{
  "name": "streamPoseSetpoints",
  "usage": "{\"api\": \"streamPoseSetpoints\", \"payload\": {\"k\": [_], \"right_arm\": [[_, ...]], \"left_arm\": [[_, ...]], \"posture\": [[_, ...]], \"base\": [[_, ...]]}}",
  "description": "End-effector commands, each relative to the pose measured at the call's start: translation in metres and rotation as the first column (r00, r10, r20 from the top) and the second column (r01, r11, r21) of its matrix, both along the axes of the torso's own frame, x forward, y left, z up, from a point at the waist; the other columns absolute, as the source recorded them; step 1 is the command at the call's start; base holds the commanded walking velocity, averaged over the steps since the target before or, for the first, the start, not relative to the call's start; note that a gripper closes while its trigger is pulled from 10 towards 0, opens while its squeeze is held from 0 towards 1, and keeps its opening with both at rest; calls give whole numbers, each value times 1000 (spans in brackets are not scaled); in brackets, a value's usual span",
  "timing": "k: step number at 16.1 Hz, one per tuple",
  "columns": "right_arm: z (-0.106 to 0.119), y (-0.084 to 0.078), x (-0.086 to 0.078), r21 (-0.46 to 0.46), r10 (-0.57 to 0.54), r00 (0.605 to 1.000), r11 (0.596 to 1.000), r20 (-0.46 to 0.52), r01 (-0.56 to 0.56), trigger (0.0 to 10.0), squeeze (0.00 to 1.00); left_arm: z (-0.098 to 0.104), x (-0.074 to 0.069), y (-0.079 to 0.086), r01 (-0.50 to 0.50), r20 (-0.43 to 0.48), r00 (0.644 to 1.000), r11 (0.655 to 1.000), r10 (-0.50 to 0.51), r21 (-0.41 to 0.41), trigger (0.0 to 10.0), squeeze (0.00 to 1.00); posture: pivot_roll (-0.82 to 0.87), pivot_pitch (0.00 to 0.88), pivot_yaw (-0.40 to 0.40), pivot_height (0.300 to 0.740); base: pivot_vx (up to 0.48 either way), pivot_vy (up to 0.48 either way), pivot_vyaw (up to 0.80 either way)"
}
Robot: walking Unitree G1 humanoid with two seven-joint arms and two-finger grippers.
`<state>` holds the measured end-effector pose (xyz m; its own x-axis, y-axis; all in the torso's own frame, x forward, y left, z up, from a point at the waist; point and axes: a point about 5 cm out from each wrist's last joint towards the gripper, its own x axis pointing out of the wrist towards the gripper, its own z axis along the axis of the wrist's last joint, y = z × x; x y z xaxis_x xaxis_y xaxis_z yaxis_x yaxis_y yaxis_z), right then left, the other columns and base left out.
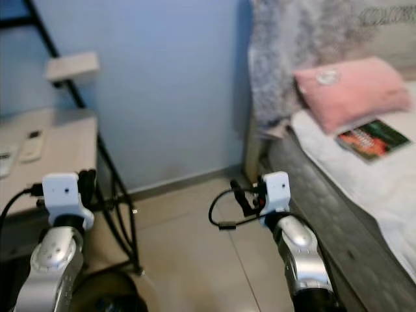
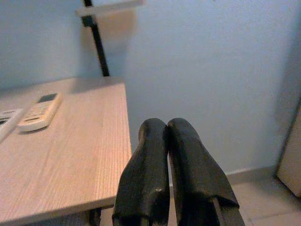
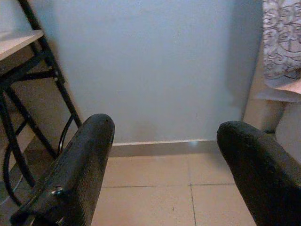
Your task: Clean up the room
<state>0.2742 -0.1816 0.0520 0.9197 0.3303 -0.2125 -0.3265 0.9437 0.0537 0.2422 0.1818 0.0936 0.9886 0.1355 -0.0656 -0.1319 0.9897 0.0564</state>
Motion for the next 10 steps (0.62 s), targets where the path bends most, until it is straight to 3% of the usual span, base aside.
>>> {"api": "streamPoseSetpoints", "payload": {"k": [1, 5, 7, 10], "right_arm": [[-1, -7, 0, -18, -21, 1000, 1000, -2, 21, 10000, 0], [4, -1, 7, -41, 0, 1000, 999, 16, 1, 10000, 0], [4, -2, 10, -62, -29, 1000, 998, 12, 29, 10000, 0], [6, -3, 7, -45, -37, 999, 998, 24, 38, 10000, 0]], "left_arm": [[-1, 1, -6, 8, -5, 1000, 1000, -8, 0, 10000, 0], [-1, 5, -6, -8, 3, 1000, 1000, 8, -12, 10000, 0], [-5, 4, -6, -17, -17, 1000, 1000, 17, -5, 10000, 0], [1, 2, -10, 19, 23, 1000, 1000, -19, -24, 10000, 0]], "posture": [[-129, 0, 88, 740], [-124, 0, 84, 740], [-122, 0, 83, 740], [-122, 0, 81, 740]], "base": [[300, -371, 556], [309, -363, 541], [0, 0, 278], [121, 0, 0]]}}
